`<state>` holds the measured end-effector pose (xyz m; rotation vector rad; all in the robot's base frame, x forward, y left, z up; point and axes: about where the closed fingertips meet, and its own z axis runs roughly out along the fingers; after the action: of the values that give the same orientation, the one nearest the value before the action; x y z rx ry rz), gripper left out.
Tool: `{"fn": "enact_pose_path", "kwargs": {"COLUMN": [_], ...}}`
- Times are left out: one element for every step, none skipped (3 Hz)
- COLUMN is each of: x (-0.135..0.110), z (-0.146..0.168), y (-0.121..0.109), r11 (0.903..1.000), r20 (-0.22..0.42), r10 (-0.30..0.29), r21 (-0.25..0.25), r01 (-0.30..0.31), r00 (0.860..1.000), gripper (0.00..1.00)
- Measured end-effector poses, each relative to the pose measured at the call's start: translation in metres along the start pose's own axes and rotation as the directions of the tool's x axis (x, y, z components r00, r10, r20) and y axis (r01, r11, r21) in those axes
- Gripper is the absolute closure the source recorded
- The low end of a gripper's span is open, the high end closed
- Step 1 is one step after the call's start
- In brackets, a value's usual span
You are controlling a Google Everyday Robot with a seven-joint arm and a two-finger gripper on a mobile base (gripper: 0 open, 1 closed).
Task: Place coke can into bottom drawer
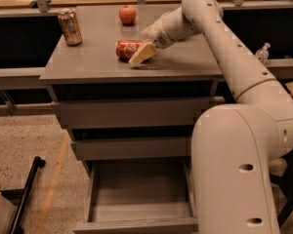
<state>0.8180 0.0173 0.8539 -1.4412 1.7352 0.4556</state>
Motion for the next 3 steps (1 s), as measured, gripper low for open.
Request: {"fn": "enact_pose_path", "kwargs": {"x": [0.0,0.001,-0.003], "z": [0.001,-0.002,-0.009], "y": [0.001,0.001,0.004], "r11": [1.0,0.9999,0.9999], "r20": [-0.002,-0.011,-0.016], "r10": [0.007,0.016,0.01], "r21": [-0.002,0.003,0.012], "r01": [-0.007,-0.016,-0.01], "r00": [1.0,1.0,1.0], "gripper": [0.41,0.64,0.88]}}
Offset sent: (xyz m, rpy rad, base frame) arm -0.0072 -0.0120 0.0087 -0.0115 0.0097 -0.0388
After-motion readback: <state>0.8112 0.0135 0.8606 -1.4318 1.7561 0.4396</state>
